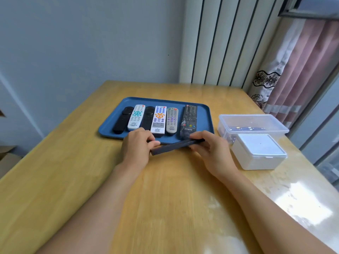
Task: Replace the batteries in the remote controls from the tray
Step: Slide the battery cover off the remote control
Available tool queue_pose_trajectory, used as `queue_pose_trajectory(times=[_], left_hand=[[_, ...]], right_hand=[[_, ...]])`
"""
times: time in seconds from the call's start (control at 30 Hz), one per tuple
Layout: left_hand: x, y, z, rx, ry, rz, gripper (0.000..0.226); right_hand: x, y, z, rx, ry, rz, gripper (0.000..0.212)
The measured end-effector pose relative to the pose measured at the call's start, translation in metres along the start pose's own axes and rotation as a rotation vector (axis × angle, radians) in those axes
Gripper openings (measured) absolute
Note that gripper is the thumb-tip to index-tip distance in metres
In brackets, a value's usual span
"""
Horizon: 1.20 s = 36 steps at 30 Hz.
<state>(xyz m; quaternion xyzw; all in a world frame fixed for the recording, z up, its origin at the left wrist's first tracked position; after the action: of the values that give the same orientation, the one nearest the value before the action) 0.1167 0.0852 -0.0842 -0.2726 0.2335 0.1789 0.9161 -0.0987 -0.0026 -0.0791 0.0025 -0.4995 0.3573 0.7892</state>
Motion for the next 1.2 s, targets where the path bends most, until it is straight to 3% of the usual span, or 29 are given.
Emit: queue_pose_trajectory(times=[0.13,0.2,0.3,0.37,0.43,0.5,0.63,0.7,0.9,1.2], left_hand=[[-0.005,-0.002,-0.007,-0.011,0.036,-0.023,0.011],[-0.014,0.001,-0.004,0.020,0.330,0.038,0.006],[-0.041,0.012,-0.009,0.295,0.875,0.265,0.016],[-0.058,0.024,-0.017,0.534,0.956,0.270,0.027],[-0.068,0.033,-0.022,0.659,1.057,0.234,0.040],[-0.068,0.035,-0.025,0.652,1.058,0.237,0.045],[-0.066,0.032,-0.023,0.564,0.952,0.255,0.027],[-0.069,0.037,-0.020,0.565,0.916,0.245,0.021],[-0.072,0.051,-0.015,0.660,0.848,0.234,0.014],[-0.072,0.039,-0.024,0.592,0.800,0.240,0.015]], right_hand=[[-0.002,-0.005,-0.001,0.028,-0.156,-0.021,0.033],[-0.003,-0.008,0.002,0.005,-0.275,-0.068,0.031],[-0.001,-0.009,0.003,-0.002,-0.511,-0.074,0.025],[-0.003,-0.010,-0.003,0.032,-0.649,-0.082,0.022],[-0.004,-0.011,-0.007,0.045,-0.730,-0.109,0.028],[-0.002,-0.011,-0.009,0.046,-0.746,-0.134,0.039],[0.008,-0.007,-0.007,0.032,-0.466,-0.160,0.054],[0.009,-0.003,-0.008,0.034,-0.440,-0.204,0.058],[0.015,0.003,-0.011,0.042,-0.502,-0.257,0.046],[0.010,-0.005,-0.007,-0.010,-0.340,-0.129,0.035]])
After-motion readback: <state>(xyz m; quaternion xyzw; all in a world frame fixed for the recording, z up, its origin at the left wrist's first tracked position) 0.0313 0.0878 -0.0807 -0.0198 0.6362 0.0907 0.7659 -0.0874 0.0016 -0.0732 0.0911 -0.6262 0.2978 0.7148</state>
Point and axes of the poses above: each hand's wrist, its own y-axis away from the middle knuckle, its own z-axis out of the back of the hand, x = y × z, the point moved 4 cm from there along -y, towards the middle knuckle, and after that the axes turned 4 degrees about x, right-handed, at the moved point
